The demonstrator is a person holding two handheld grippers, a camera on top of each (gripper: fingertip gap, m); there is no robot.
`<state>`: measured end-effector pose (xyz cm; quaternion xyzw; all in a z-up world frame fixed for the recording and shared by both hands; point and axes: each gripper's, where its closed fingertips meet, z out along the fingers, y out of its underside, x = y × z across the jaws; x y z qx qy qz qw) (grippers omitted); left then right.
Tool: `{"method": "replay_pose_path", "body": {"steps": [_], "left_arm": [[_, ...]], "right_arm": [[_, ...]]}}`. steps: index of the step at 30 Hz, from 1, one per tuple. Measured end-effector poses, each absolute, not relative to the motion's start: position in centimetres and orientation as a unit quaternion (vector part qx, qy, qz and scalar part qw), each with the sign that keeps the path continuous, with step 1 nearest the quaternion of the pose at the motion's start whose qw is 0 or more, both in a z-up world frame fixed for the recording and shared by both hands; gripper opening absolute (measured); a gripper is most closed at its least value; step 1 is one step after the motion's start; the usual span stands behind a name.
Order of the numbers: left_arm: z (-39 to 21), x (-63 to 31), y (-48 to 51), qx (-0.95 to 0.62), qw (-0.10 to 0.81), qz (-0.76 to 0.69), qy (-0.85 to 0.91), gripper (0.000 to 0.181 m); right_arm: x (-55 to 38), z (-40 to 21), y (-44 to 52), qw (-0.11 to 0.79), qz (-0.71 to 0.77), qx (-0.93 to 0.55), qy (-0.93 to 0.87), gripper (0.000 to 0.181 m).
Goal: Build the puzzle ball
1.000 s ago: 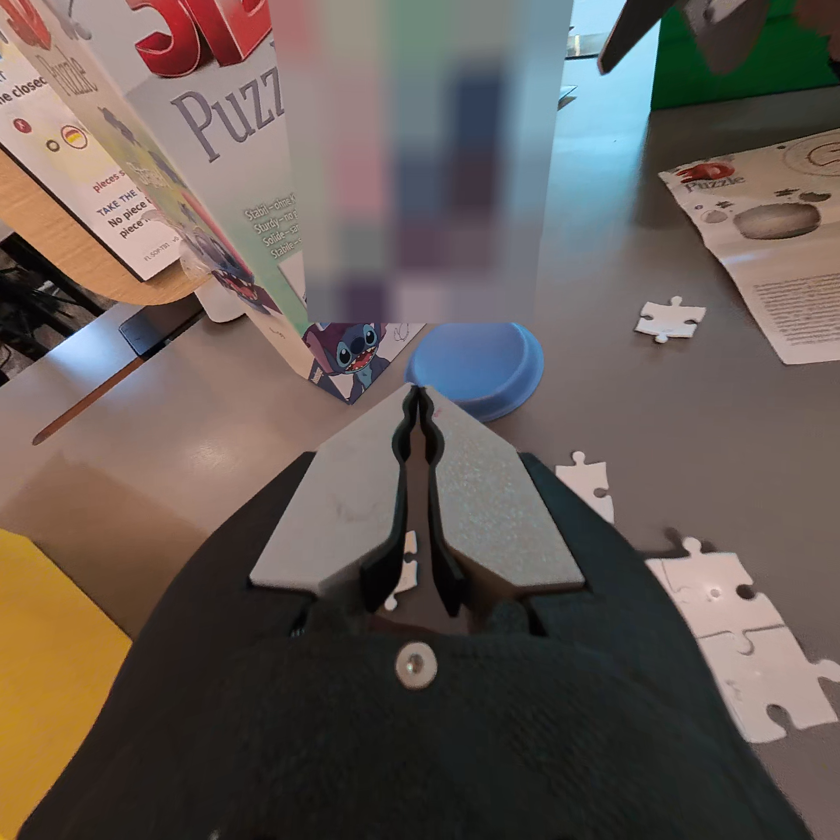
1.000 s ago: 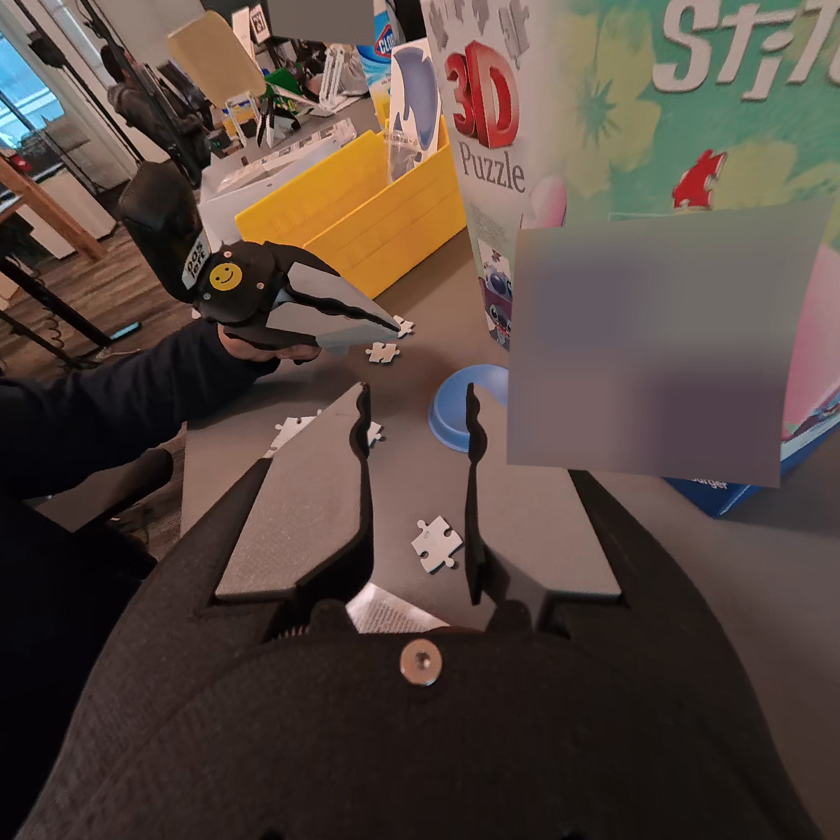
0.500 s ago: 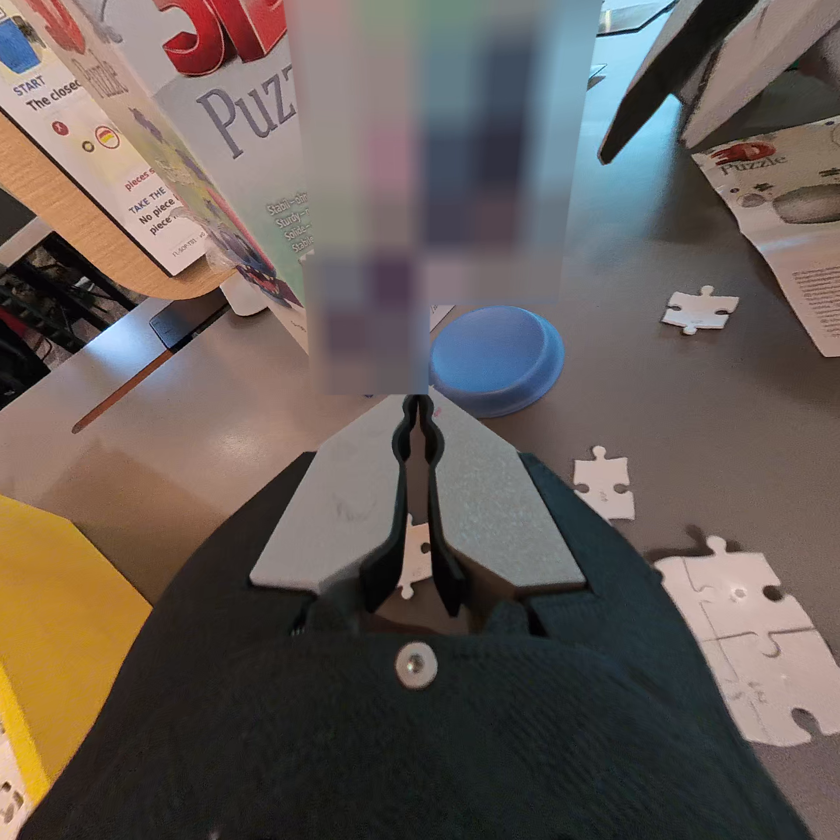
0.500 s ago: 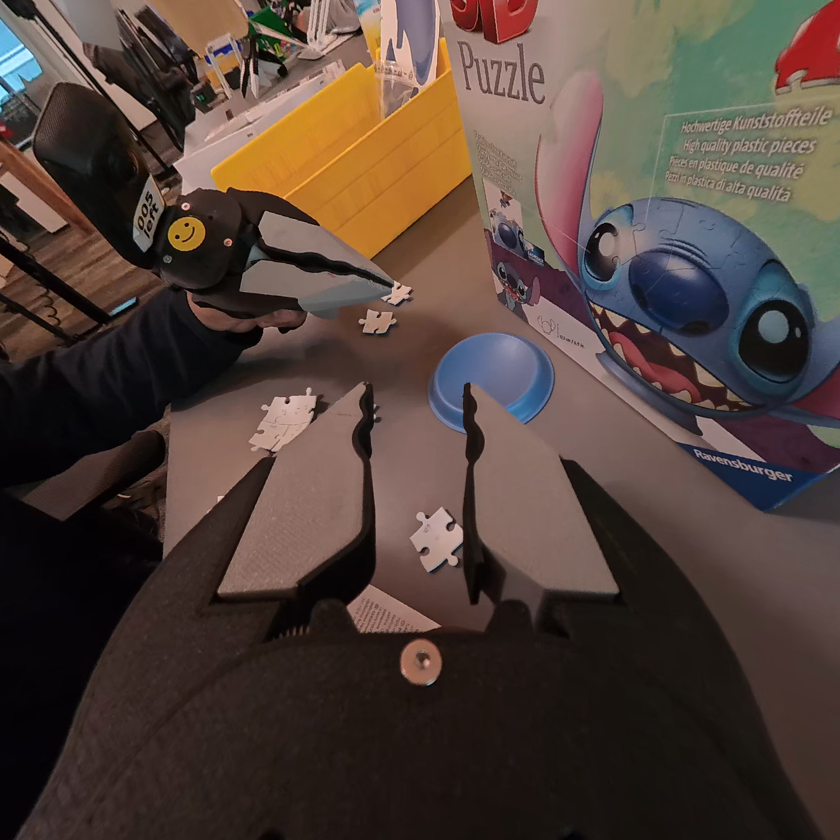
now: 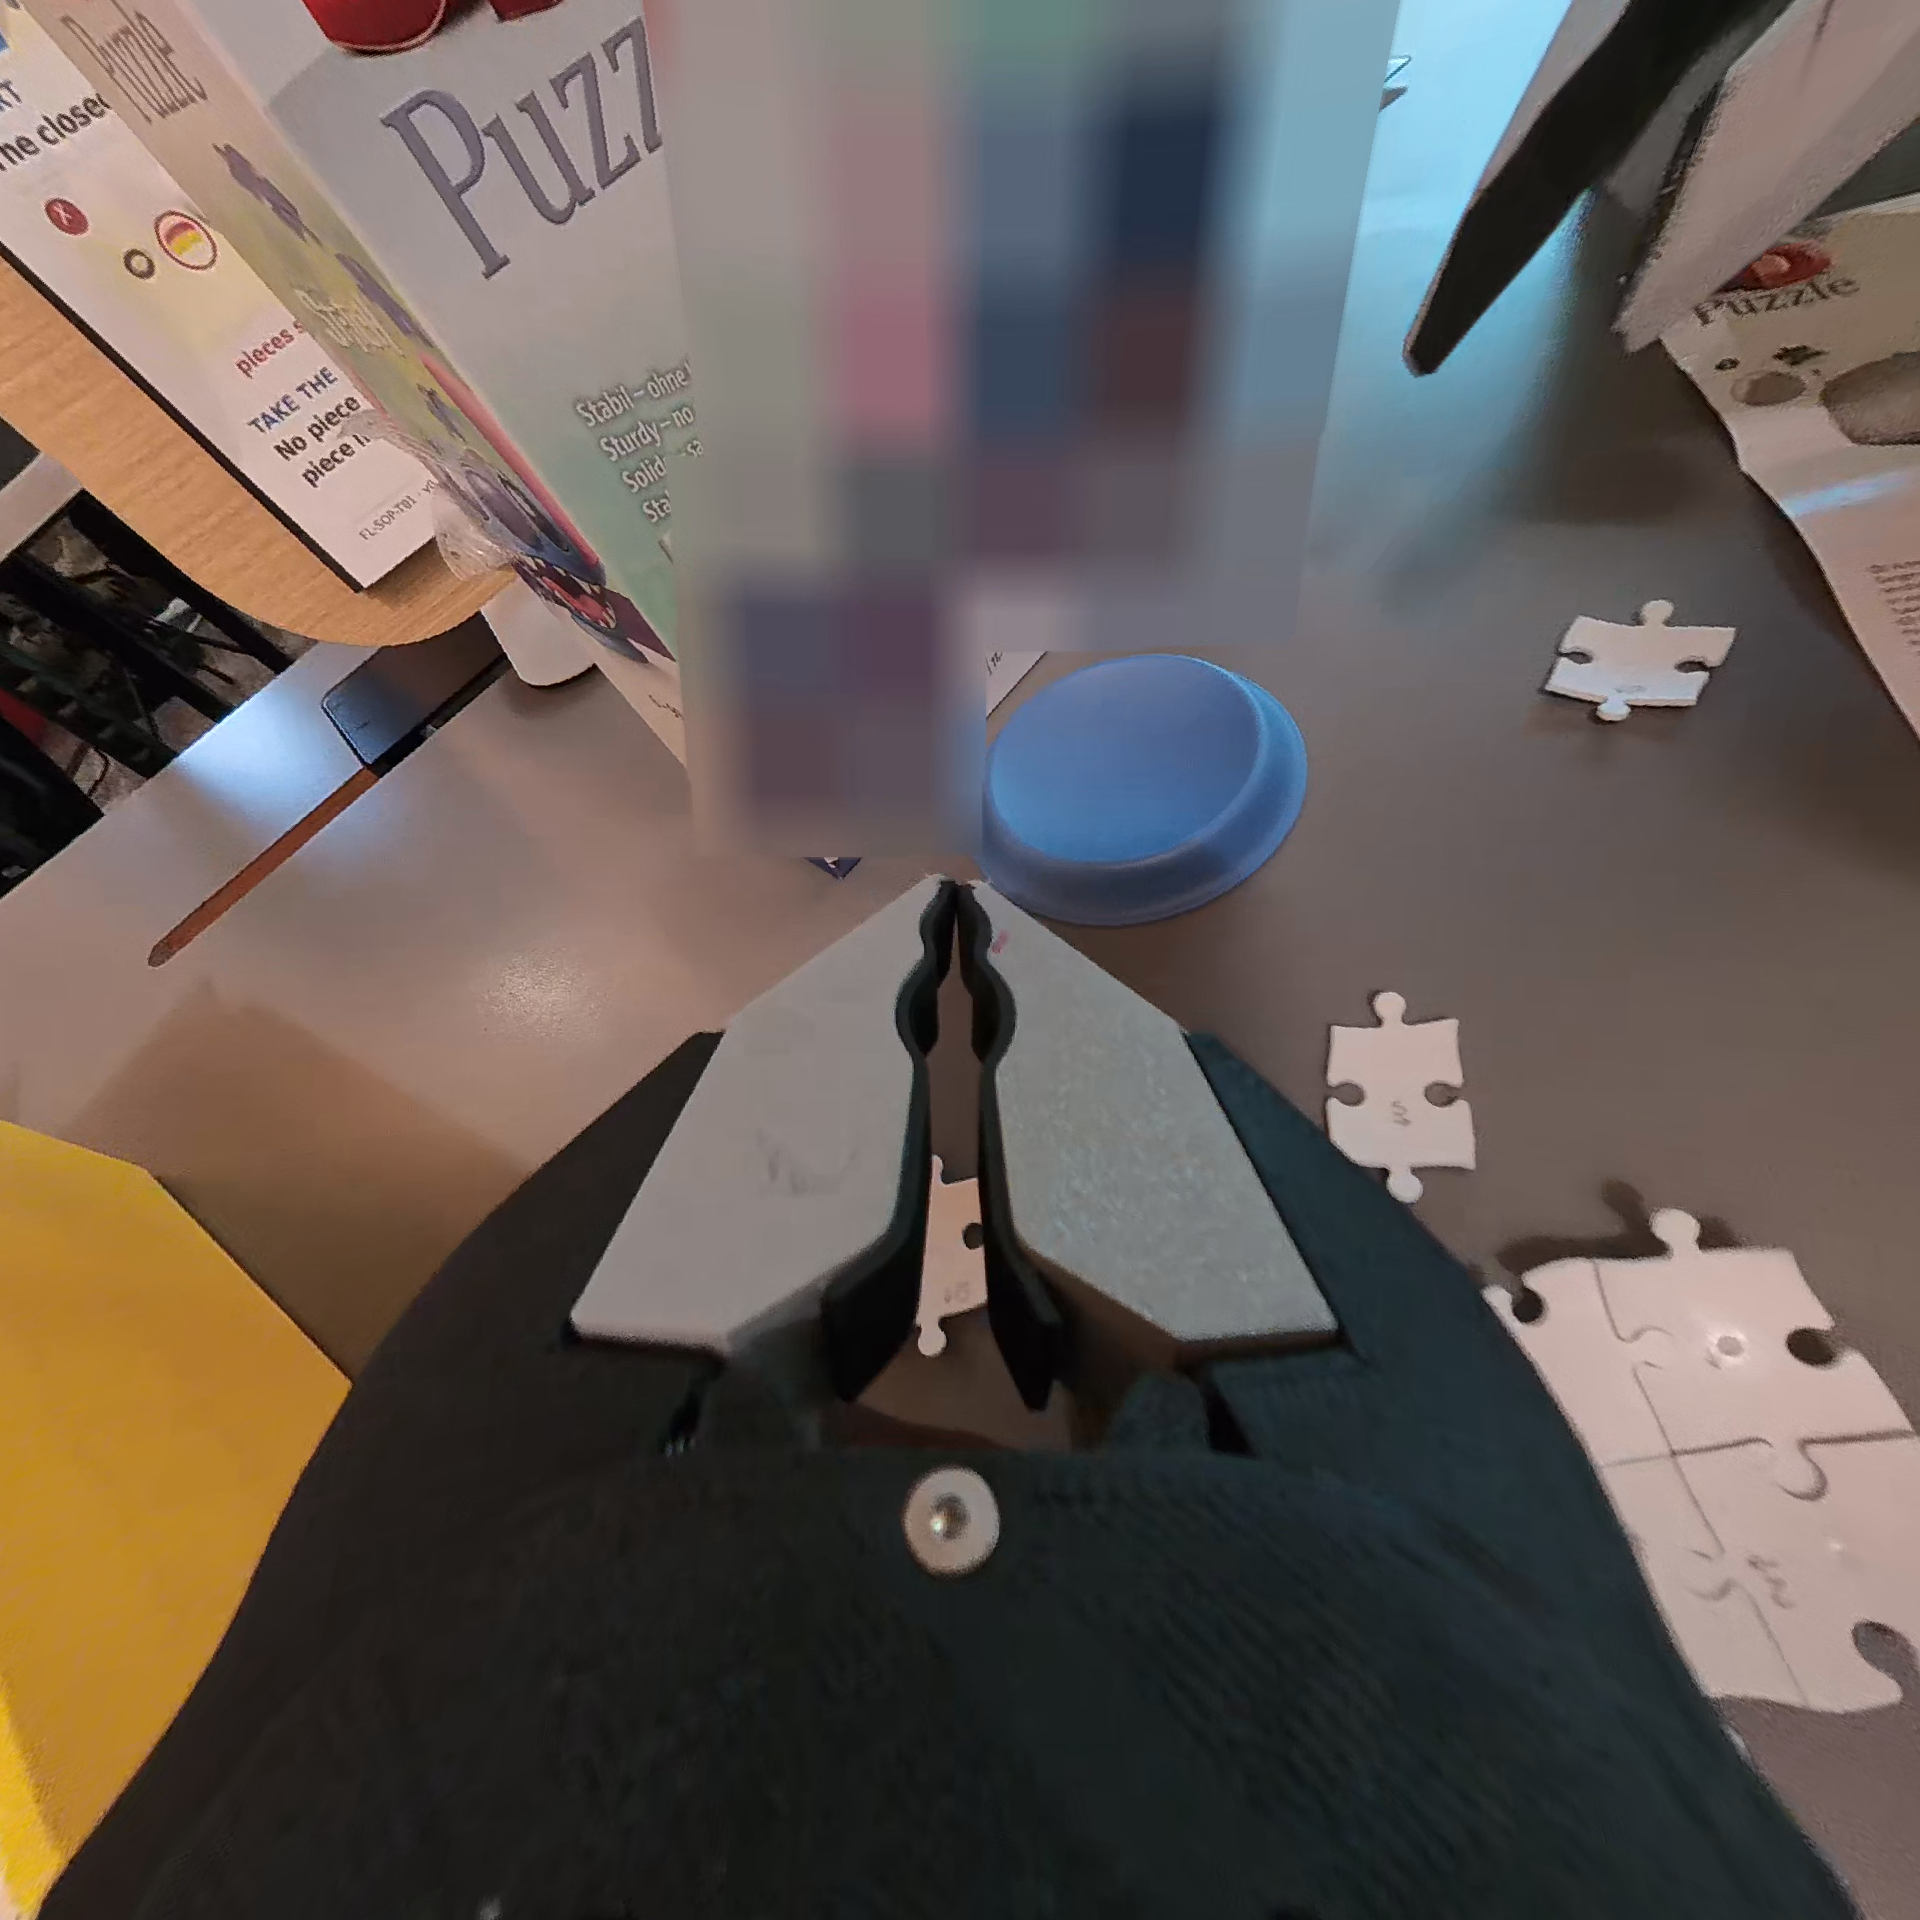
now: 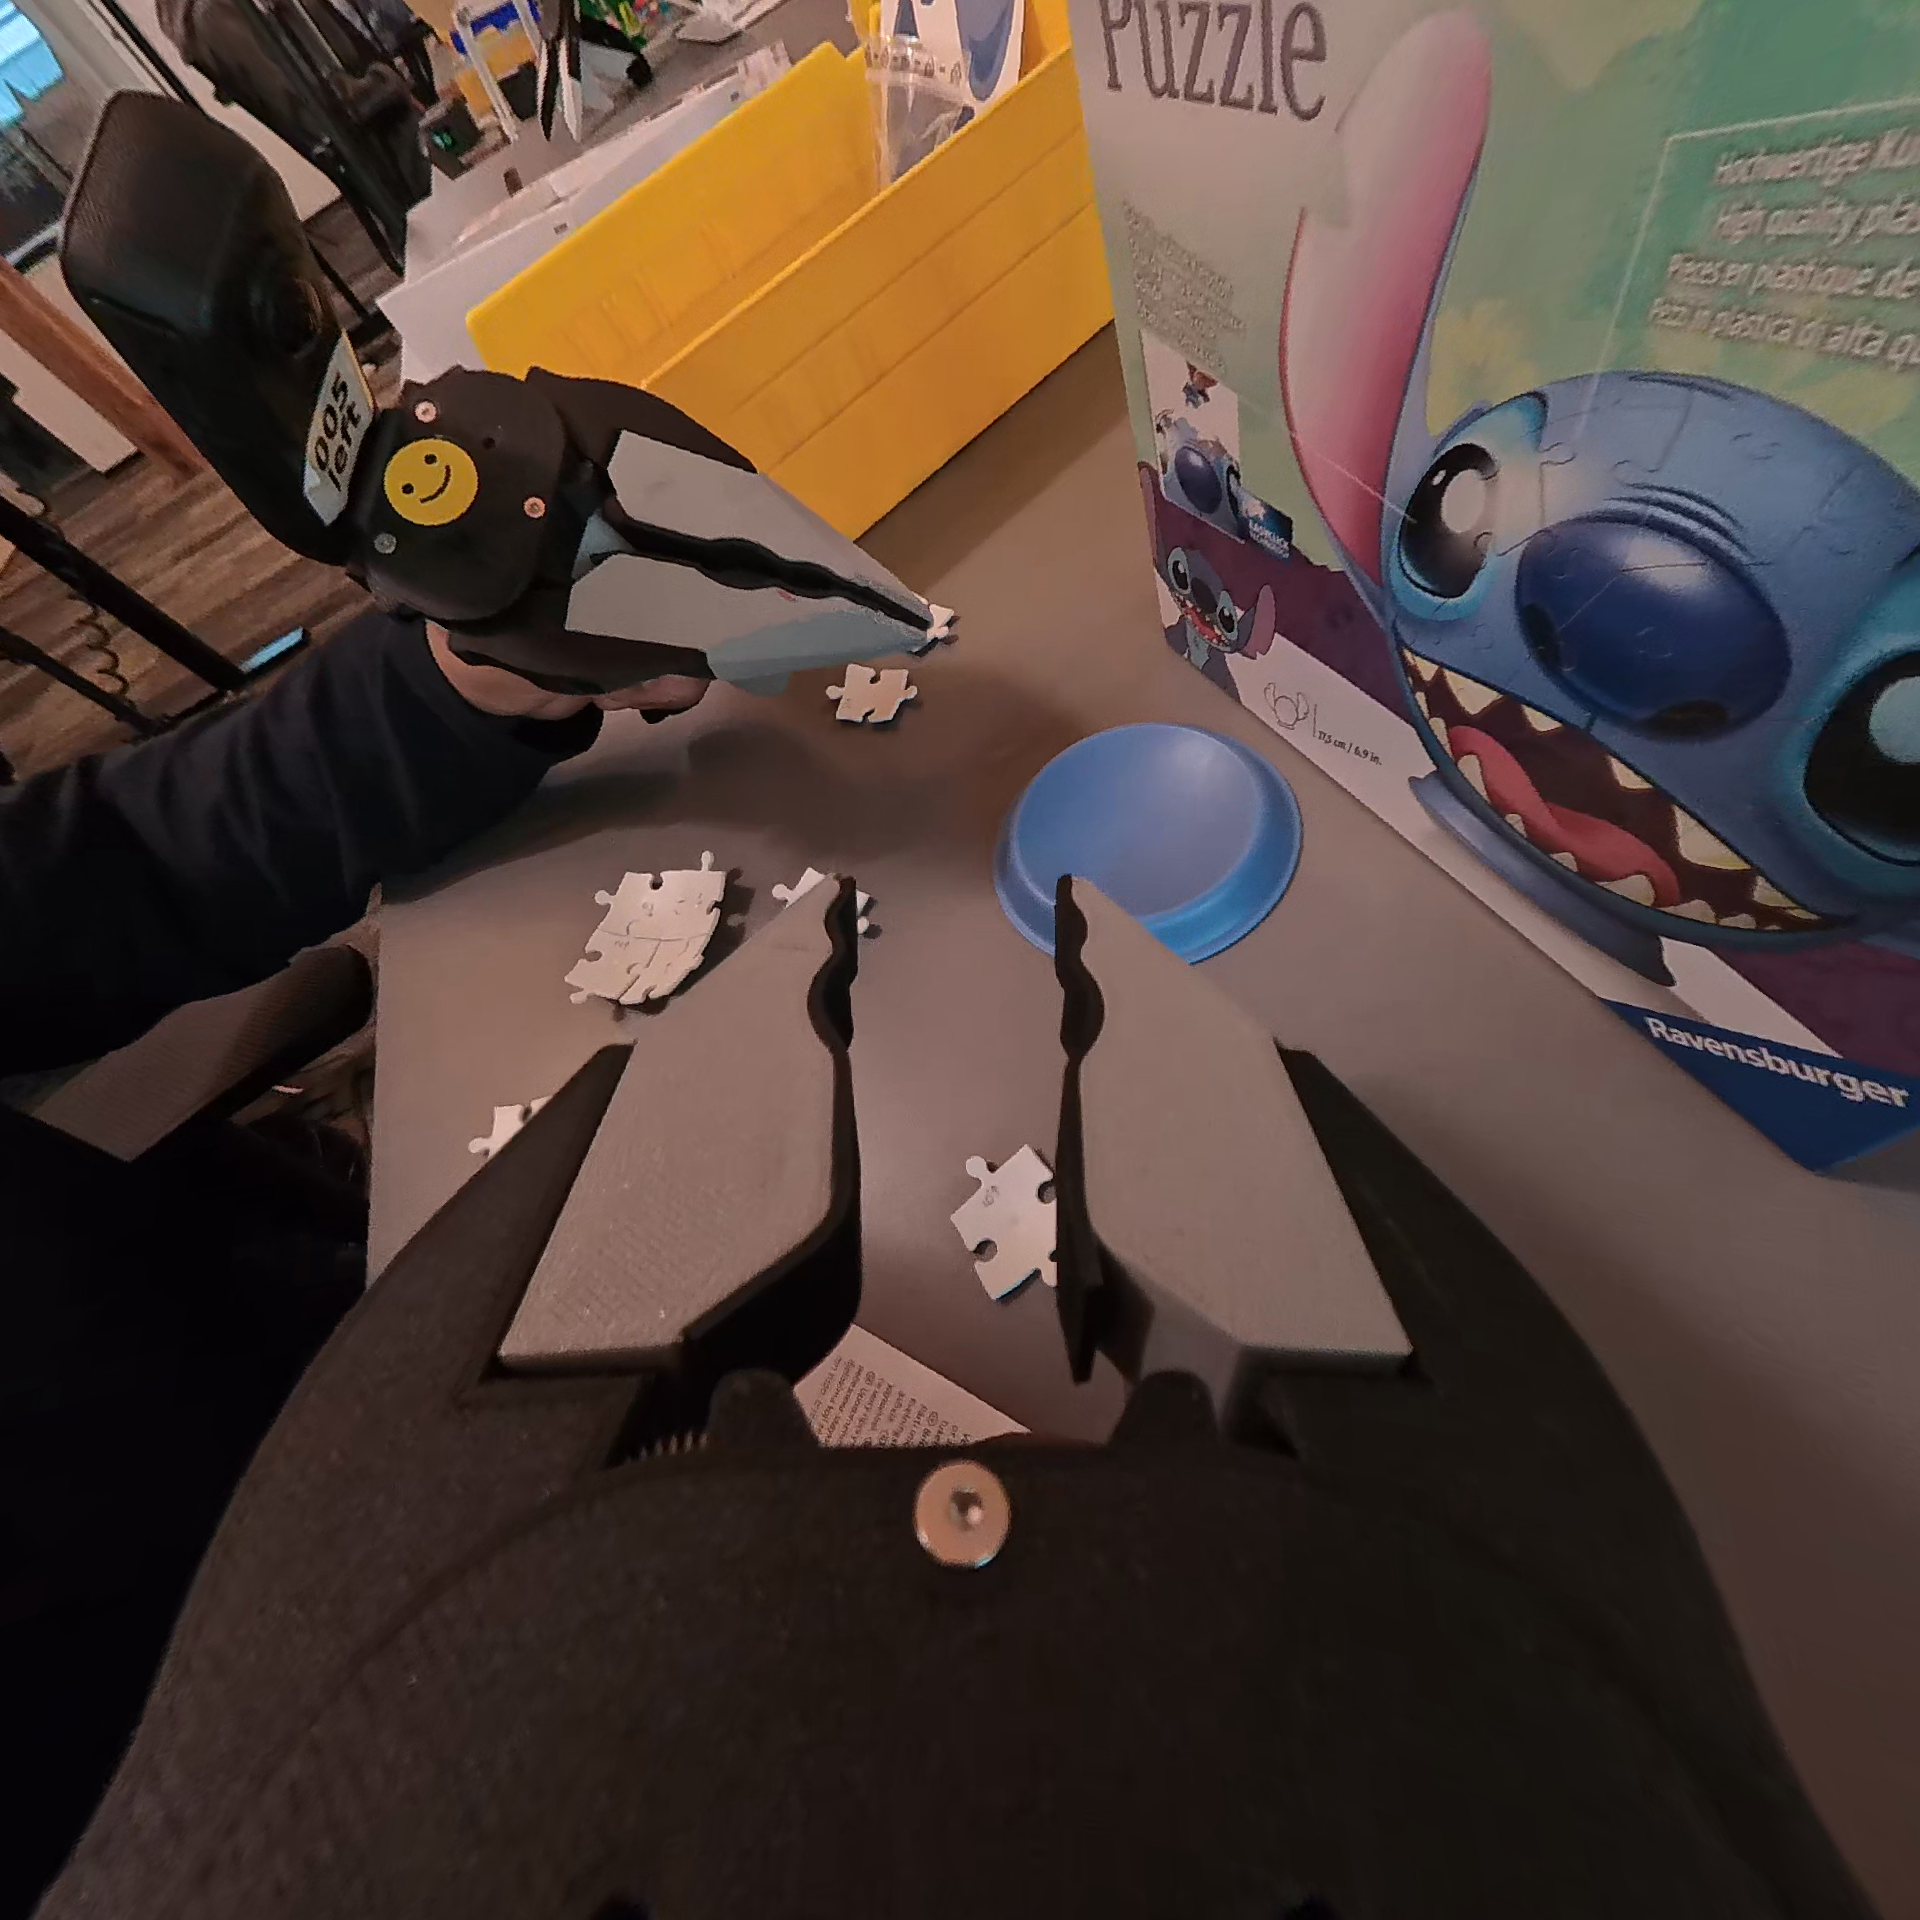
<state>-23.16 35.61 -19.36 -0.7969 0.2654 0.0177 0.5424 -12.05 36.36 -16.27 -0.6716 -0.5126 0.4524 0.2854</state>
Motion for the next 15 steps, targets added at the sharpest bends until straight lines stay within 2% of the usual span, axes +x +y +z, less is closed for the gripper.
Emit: {"method": "replay_pose_path", "body": {"steps": [15], "left_arm": [[-19.75, -23.43, 35.75, -0.800, 0.536, 0.027, 0.268, 0.000]], "right_arm": [[-12.39, -17.05, 35.99, 0.280, 0.441, -0.673, -0.523, 0.037]]}}
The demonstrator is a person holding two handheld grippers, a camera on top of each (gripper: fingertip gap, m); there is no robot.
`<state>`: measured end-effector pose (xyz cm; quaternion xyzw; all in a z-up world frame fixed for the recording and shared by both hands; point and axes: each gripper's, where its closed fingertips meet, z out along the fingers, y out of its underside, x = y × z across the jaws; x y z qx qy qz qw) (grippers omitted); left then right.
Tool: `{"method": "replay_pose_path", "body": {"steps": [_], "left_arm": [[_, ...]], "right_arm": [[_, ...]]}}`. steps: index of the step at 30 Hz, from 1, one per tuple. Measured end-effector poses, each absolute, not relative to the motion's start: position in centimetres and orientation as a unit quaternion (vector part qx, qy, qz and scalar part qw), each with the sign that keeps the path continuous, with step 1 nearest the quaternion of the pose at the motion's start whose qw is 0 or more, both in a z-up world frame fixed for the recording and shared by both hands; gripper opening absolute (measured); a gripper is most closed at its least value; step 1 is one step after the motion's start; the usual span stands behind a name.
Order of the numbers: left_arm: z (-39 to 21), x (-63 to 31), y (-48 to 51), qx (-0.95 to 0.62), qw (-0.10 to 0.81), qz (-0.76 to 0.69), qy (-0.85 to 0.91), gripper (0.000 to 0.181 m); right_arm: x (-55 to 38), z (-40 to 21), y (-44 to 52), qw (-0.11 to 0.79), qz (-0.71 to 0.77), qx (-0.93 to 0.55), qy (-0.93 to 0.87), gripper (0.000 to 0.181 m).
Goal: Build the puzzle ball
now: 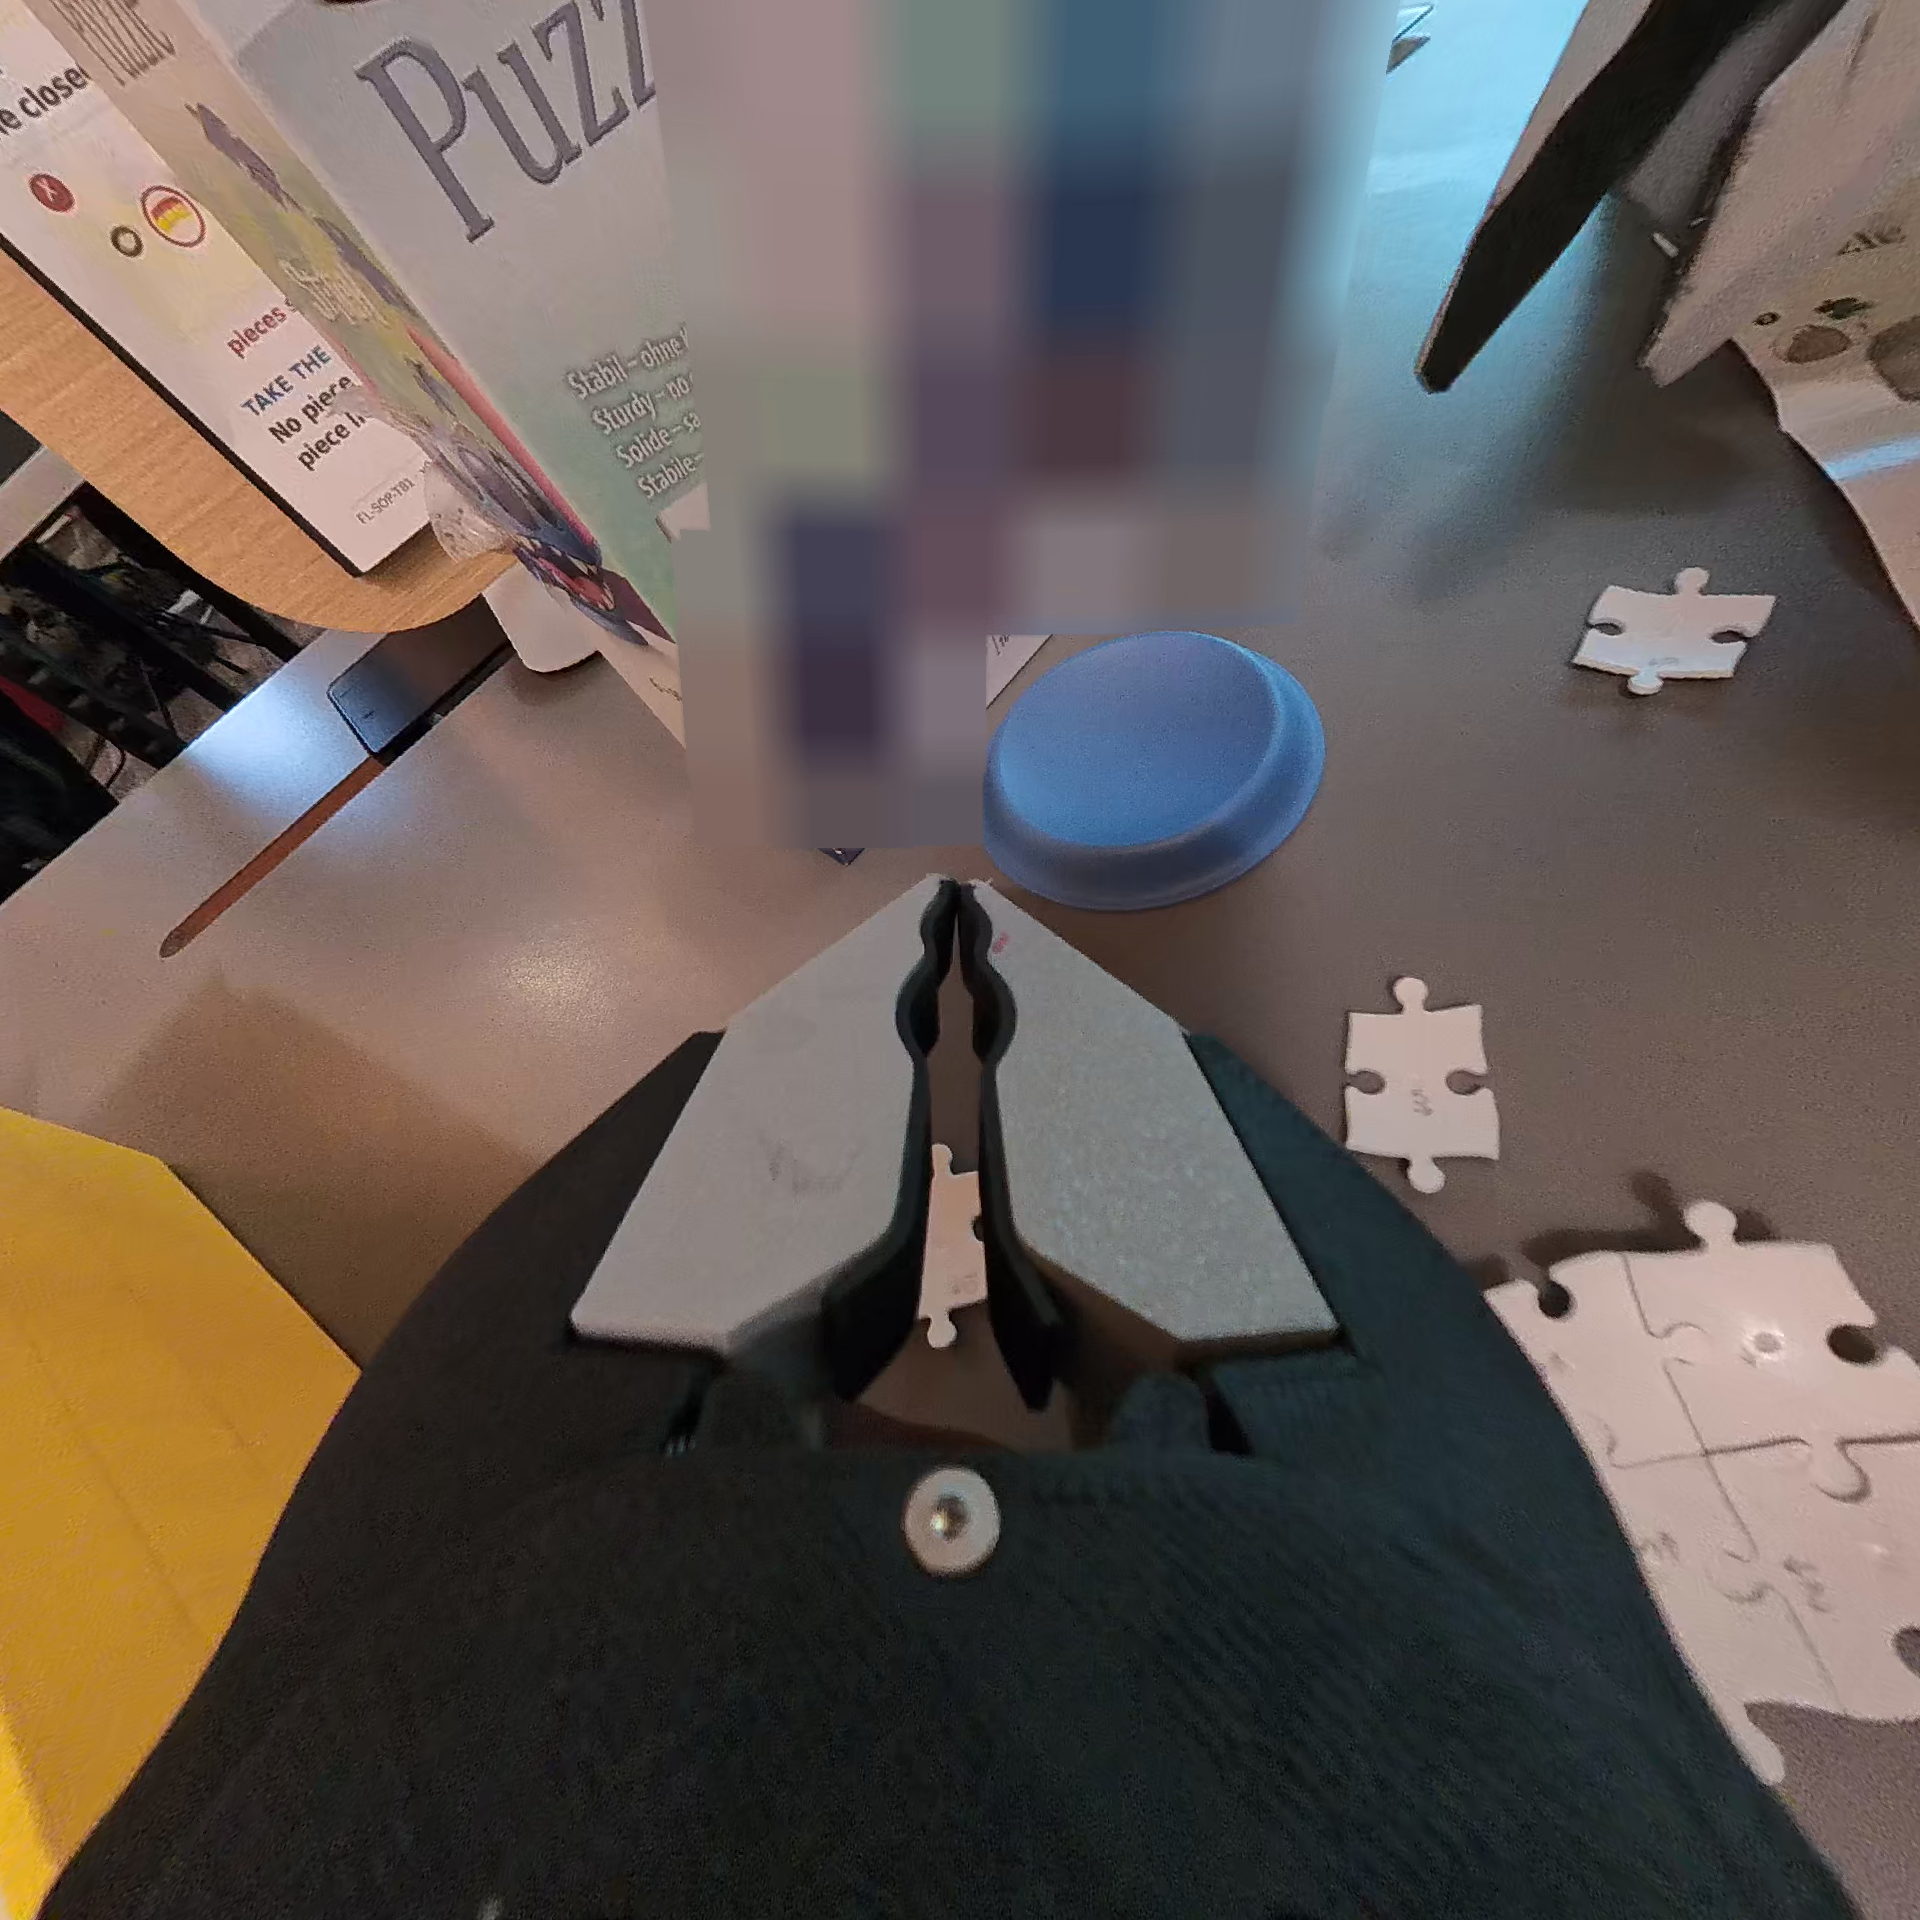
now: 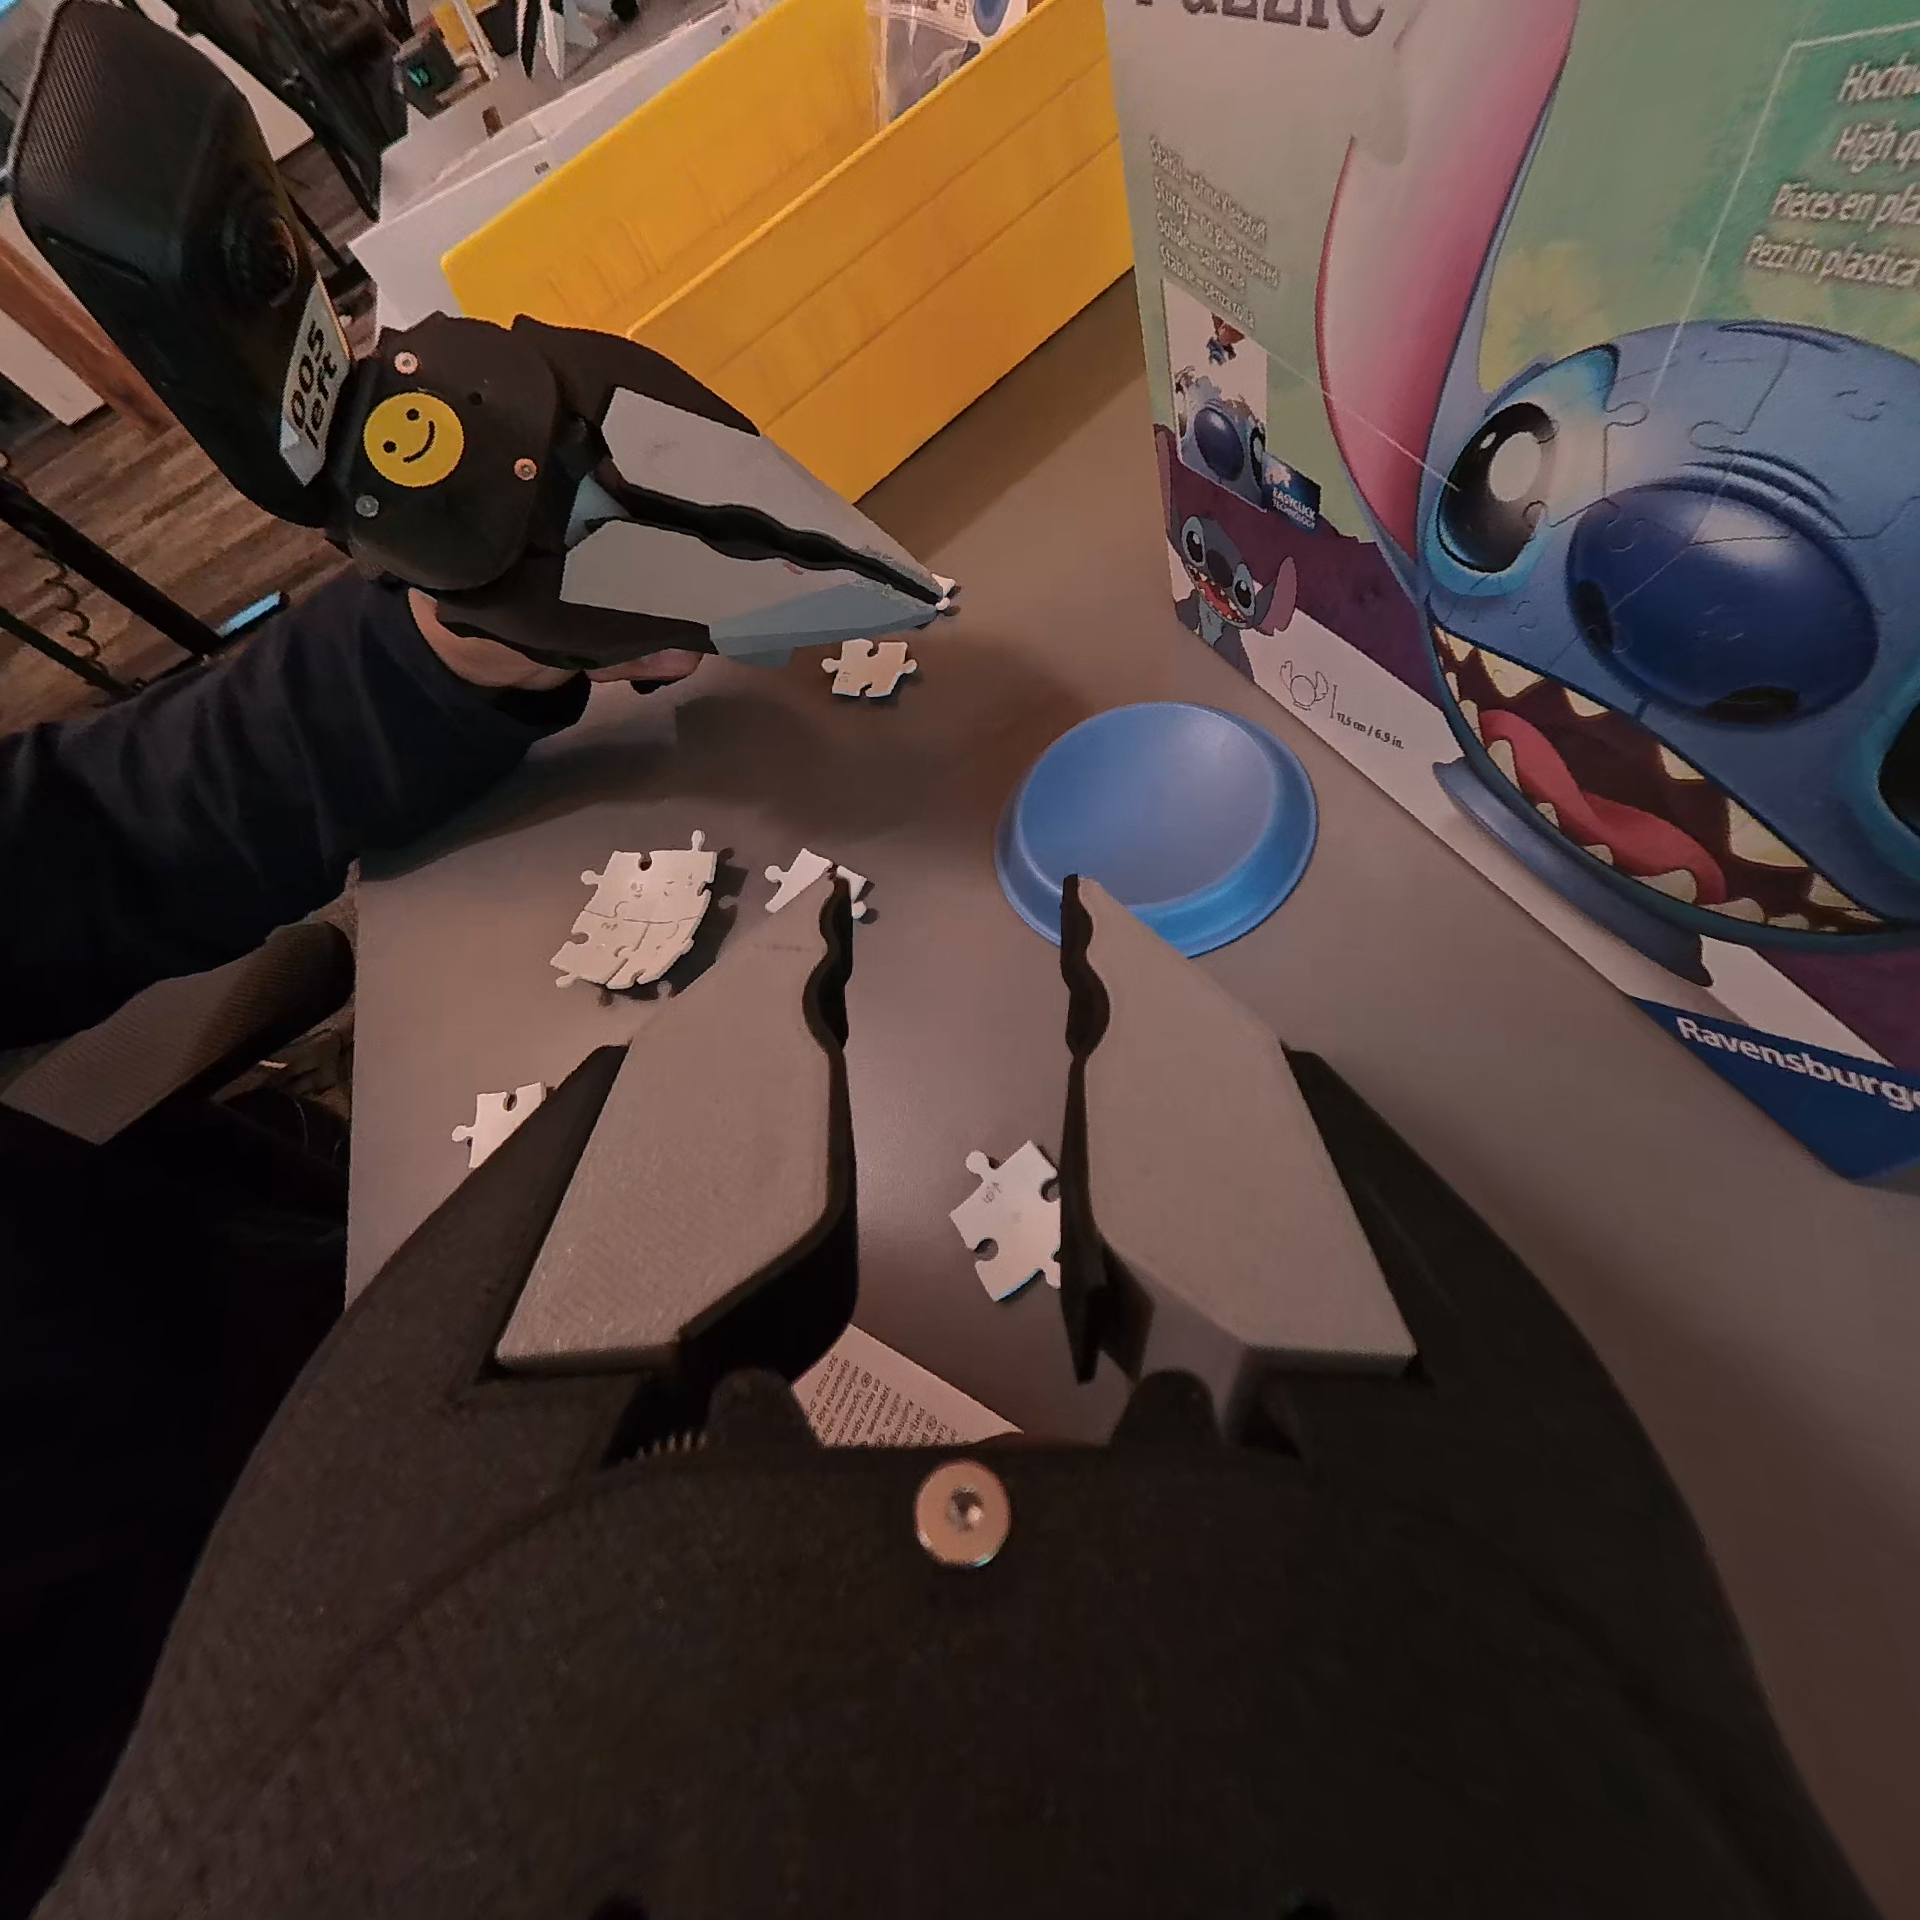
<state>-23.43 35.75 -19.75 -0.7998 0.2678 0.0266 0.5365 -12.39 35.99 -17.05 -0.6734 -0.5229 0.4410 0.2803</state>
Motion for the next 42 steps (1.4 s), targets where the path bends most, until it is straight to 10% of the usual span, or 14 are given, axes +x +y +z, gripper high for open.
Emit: {"method": "replay_pose_path", "body": {"steps": [42], "left_arm": [[-20.7, -23.5, 36.0, -0.806, 0.526, 0.040, 0.268, 0.000]], "right_arm": [[-5.4, -10.1, 41.7, 0.383, 0.458, -0.671, -0.439, 0.035]]}}
